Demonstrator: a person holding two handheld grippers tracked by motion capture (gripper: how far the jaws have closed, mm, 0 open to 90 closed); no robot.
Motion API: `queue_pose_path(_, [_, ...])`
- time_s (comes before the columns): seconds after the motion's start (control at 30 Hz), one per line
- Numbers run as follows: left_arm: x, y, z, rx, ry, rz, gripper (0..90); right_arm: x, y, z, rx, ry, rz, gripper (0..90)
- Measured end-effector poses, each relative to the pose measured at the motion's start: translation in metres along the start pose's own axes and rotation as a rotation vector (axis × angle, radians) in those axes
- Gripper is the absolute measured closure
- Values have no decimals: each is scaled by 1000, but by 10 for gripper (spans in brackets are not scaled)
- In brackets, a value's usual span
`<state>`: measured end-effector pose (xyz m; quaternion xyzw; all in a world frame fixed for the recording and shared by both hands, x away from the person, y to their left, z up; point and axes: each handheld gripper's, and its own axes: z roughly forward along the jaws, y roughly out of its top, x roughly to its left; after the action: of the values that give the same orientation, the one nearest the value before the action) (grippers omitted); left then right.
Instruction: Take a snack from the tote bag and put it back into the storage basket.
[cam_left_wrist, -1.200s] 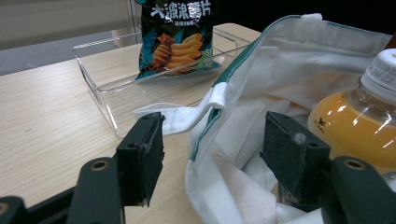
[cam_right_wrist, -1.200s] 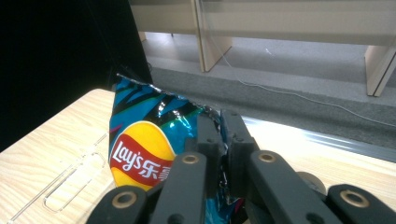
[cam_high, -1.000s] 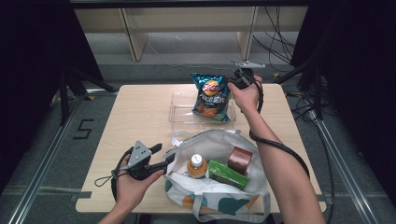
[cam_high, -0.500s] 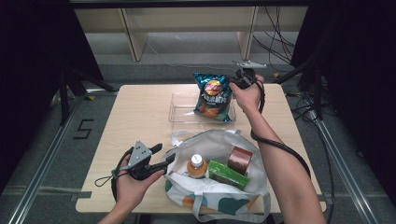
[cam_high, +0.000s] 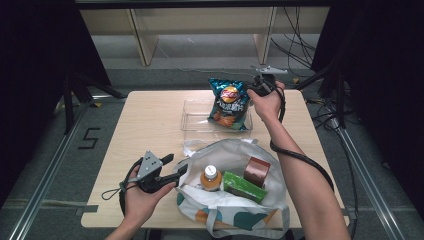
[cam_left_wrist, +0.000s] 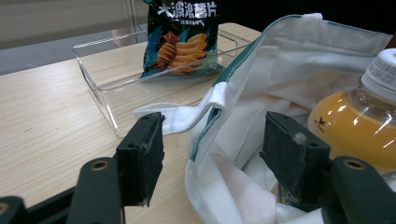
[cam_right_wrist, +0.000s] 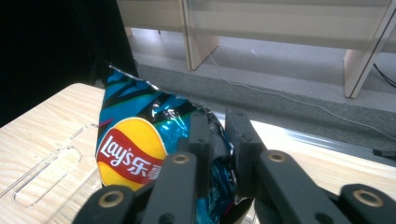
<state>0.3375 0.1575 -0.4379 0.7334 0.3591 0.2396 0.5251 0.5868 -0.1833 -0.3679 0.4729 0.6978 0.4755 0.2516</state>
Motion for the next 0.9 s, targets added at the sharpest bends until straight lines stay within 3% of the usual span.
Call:
queue_pose_path(0.13, [0, 0, 0, -1, -7, -6, 379, 0, 0, -2, -7, -4, 15, 725])
queue_pose_path(0.17, [1, -1, 0, 0, -8, -4, 379, -2, 0, -3, -5, -2, -2, 700])
queue_pose_path(0.33, [2, -1, -1, -2, 5, -1, 379, -3, -1, -6, -17, 4, 28, 650])
queue_pose_path(0.43, [3, 0, -1, -3, 4, 13, 379, -3, 0, -9, -27, 18, 38, 606])
queue_pose_path(0.47, [2, 0, -1, -2, 3, 4, 379, -4, 0, -9, -28, 28, 21, 594])
queue_pose_path(0.7, [1, 0, -2, 1, 6, 4, 379, 2, 0, -19, -26, 60, 66, 517])
queue_pose_path(0.87, [2, 0, -2, 0, 6, 4, 379, 1, -2, -28, -29, 69, 54, 500])
queue_pose_path(0.9, [2, 0, -2, -3, 6, 4, 379, -2, -2, -29, -29, 73, 27, 499])
